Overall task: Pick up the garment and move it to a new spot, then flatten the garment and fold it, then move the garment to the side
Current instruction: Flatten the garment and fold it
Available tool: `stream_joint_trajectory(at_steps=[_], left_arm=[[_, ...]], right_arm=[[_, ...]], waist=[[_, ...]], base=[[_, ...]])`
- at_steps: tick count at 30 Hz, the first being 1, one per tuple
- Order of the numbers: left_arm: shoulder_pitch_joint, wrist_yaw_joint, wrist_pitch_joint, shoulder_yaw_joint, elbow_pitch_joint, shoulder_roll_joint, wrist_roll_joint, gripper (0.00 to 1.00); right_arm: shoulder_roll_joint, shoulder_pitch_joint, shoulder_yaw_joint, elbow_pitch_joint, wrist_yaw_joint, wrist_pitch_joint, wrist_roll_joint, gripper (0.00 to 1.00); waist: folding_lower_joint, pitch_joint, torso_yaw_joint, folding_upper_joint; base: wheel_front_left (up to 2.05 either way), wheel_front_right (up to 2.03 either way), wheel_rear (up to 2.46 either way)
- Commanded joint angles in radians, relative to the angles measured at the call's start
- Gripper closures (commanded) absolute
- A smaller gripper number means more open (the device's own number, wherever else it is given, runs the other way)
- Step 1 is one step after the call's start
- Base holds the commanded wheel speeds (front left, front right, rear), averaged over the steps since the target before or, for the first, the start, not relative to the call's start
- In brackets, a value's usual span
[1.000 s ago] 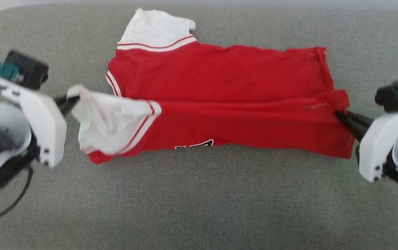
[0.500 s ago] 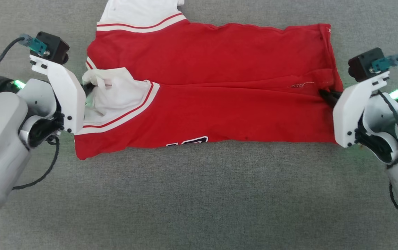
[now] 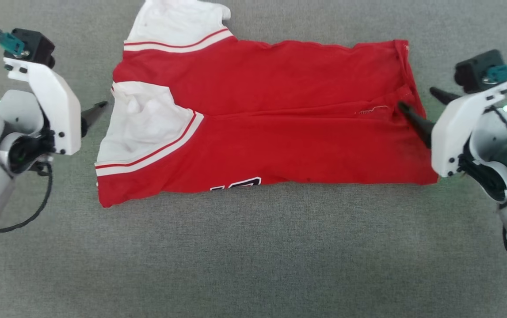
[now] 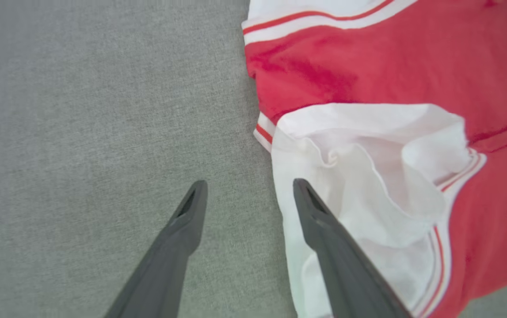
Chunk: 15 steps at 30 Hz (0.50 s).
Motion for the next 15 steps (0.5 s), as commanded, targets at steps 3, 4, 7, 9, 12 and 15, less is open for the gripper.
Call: stream_joint_trajectory(at_steps=[3,4,7,9,12,15], left_arm=[[0.036,0.026,0.016,0.011,-0.06,0.035,-0.025,0.0],[0.048,0.036,0.02,0.015,-0.089,0.05,-0.027,0.0],[0.102,0.085,0.026,0.026,-0.197,0.097,-0.048,0.0],[0.145,0.124,0.032,0.037,-0.283,0.13,-0.072,0.0],[0.217,0.192,0.032,0.048,-0.418,0.186,-0.095,0.0],[0.289,0.263,0.035,0.052,-0.54,0.24,-0.114,0.0]], right_arm=[[0.004,0.04,-0.041,-0.038,-0.001,-0.057,-0.017,0.0],[0.008,0.054,-0.063,-0.05,-0.001,-0.076,-0.026,0.0],[0.029,0.097,-0.137,-0.098,-0.001,-0.144,-0.063,0.0],[0.056,0.128,-0.189,-0.138,-0.001,-0.192,-0.097,0.0],[0.103,0.177,-0.278,-0.202,-0.001,-0.262,-0.162,0.0],[0.15,0.225,-0.349,-0.268,-0.001,-0.316,-0.219,0.0]], waist=[[0.0,-0.023,0.005,0.0],[0.0,-0.029,0.005,0.0],[0.0,-0.043,0.003,0.0],[0.0,-0.049,-0.001,0.0],[0.0,-0.053,-0.008,0.0],[0.0,-0.055,-0.019,0.0]], base=[[0.0,0.0,0.0],[0.0,0.0,0.0],[0.0,0.0,0.0],[0.0,0.0,0.0],[0.0,0.0,0.0],[0.0,0.0,0.0]])
